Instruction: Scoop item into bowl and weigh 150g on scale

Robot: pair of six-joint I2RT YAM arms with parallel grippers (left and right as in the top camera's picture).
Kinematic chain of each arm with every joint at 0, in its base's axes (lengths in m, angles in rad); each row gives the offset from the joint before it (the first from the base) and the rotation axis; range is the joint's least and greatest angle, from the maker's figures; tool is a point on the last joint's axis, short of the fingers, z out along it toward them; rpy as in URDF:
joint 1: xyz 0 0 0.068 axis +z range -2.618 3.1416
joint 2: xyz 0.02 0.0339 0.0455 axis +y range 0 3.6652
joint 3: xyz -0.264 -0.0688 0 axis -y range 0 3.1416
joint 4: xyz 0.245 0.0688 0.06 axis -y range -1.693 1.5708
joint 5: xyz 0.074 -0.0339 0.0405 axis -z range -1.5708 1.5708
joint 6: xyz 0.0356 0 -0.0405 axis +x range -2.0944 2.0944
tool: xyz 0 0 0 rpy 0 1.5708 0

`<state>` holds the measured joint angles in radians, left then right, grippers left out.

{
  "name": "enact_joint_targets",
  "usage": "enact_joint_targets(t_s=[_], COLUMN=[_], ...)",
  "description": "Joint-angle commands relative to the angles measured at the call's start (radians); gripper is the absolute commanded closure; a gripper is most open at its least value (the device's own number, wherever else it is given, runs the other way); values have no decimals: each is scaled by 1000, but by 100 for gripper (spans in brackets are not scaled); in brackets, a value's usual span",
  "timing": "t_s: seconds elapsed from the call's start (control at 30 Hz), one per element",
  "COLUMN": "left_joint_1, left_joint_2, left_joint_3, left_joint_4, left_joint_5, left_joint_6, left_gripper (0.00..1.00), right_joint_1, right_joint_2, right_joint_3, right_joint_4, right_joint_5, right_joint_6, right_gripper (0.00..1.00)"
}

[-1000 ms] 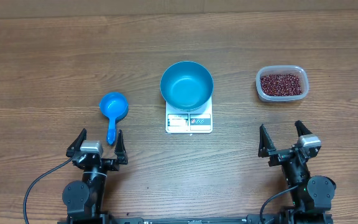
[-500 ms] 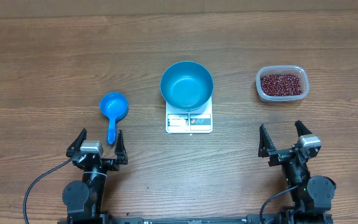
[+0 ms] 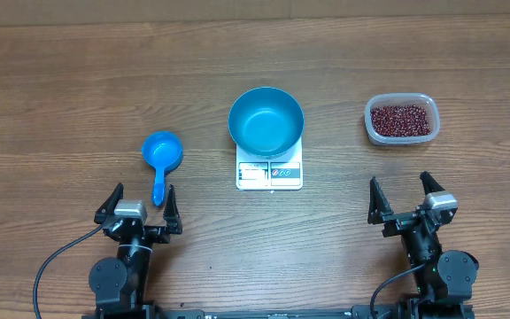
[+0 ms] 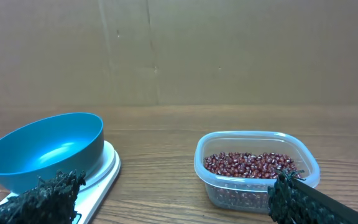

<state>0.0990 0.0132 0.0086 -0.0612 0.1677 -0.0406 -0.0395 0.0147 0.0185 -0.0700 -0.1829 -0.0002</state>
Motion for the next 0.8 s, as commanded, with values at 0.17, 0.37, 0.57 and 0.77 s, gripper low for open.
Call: enact_joint_targets(t_s=[0.17, 0.37, 0.57, 0.77], left_joint_1=[5, 5, 5, 5], left_joint_2=[-8, -8, -8, -7], left_joint_3=[-4, -4, -4, -4], left_joint_4=[-2, -2, -2, -3], left_joint_5=[-10, -10, -2, -4], left_joint_6=[26, 26, 7, 7], left_gripper=[0, 0, 0, 1], right_joint_1=[-1, -1, -1, -1], right_joint_2=[-12, -12, -12, -12], right_joint_3=[-11, -11, -11, -11], right_joint_4=[4, 4, 4, 4], right_joint_5=[5, 6, 6, 6], right_joint_6=[-8, -8, -8, -8], right_gripper=[0, 0, 0, 0])
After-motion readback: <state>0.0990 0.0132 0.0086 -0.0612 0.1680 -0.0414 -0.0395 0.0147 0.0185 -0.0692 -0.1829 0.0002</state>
